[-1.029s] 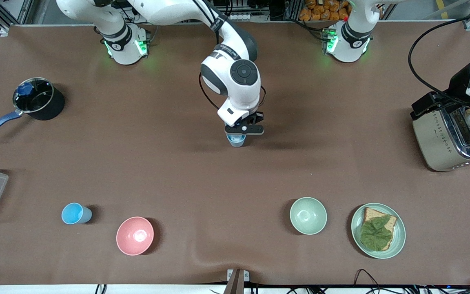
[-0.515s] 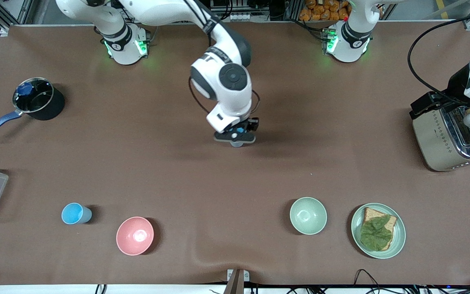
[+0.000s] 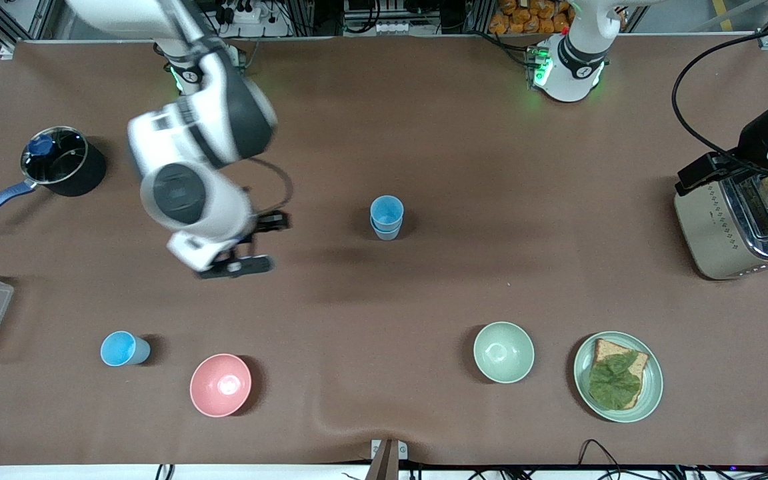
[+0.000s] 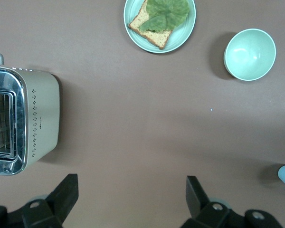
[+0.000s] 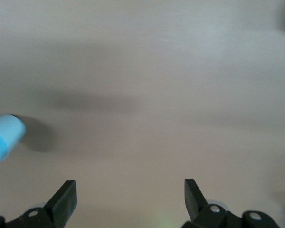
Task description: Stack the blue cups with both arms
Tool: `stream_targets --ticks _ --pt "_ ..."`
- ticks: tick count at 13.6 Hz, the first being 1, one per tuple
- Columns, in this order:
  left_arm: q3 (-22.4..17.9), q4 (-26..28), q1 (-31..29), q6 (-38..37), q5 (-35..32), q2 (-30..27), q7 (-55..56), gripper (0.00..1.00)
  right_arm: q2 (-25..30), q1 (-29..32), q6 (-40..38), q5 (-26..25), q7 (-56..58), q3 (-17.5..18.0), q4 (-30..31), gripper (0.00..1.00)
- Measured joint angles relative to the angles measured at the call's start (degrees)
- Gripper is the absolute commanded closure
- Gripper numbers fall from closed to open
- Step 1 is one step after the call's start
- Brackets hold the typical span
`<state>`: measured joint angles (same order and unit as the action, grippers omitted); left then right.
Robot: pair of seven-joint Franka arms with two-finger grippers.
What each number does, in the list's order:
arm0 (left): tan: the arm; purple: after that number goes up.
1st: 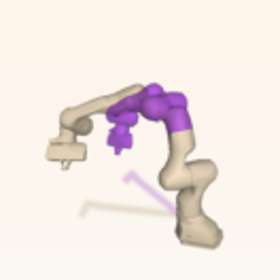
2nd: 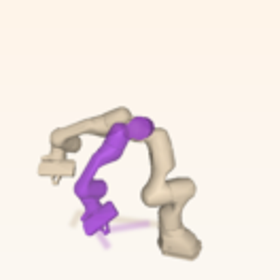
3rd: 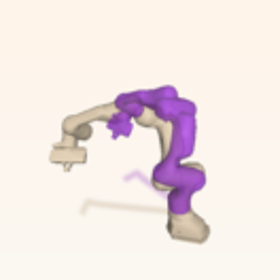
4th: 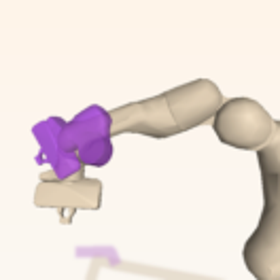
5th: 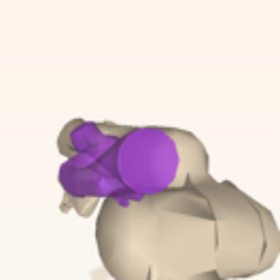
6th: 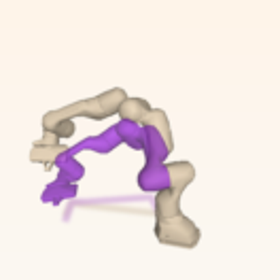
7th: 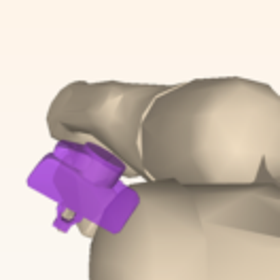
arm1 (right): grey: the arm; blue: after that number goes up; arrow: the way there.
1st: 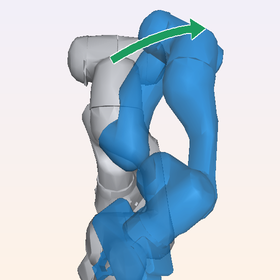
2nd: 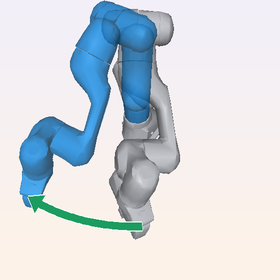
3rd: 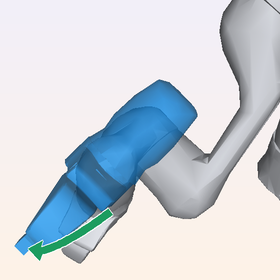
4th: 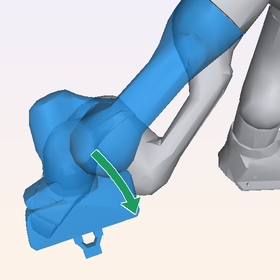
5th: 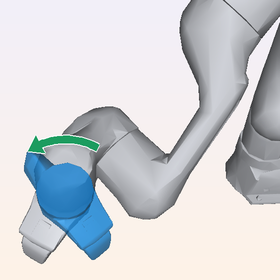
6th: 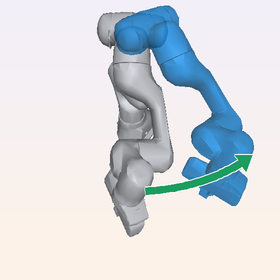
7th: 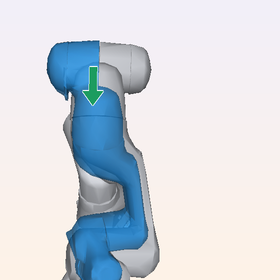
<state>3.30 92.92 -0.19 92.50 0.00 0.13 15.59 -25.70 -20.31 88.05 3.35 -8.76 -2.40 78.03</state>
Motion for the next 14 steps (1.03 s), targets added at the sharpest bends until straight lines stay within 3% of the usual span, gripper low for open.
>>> stream_targets --ticks 3,7,14 --pt "-0.02 0.18 -0.06 0.00 0.00 0.00 0.00 0.00 4.04 11.06 -0.12 0.04 11.39 -0.05 3.05 0.00" --pt "0.22 0.08 0.19 0.04 0.00 -0.01 0.00 0.00 11.87 19.75 -1.83 0.07 16.24 0.08 4.28 0.00" --pt "1.05 -2.60 0.68 -1.50 0.00 0.06 -2.00 0.00 20.15 21.01 -3.92 -0.08 12.61 0.40 5.41 0.00"
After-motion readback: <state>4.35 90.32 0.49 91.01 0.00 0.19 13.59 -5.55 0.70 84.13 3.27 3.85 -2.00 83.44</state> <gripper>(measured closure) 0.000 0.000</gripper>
